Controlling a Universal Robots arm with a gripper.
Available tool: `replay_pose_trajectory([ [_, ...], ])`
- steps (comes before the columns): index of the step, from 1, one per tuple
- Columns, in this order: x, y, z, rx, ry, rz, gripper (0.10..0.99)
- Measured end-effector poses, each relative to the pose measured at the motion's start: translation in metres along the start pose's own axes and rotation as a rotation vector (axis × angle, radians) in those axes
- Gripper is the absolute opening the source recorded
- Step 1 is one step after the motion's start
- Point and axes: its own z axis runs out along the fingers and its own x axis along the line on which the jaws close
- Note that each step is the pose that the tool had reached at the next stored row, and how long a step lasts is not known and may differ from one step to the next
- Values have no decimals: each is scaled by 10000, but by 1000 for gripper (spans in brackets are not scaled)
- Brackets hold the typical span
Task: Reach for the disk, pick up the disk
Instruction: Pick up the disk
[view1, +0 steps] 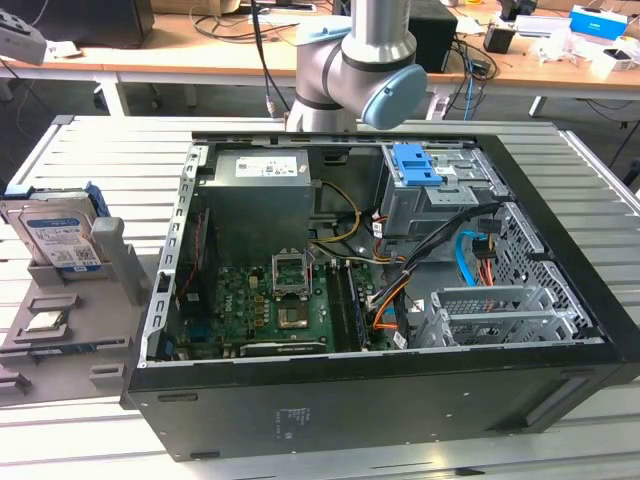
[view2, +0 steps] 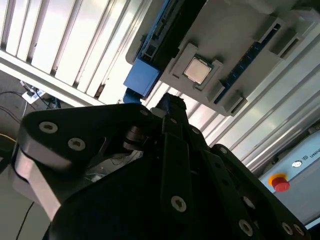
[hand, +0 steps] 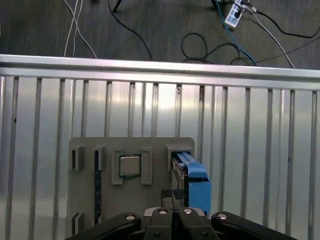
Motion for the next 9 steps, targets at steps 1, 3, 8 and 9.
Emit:
replay_pose_trajectory([
  [1, 0, 0, 1, 0, -7, 184, 106],
  [3, 0, 0, 1, 0, -20, 504, 106],
  [8, 0, 0, 4, -1, -33, 889, 106],
  [9, 0, 0, 4, -1, -34, 893, 106],
])
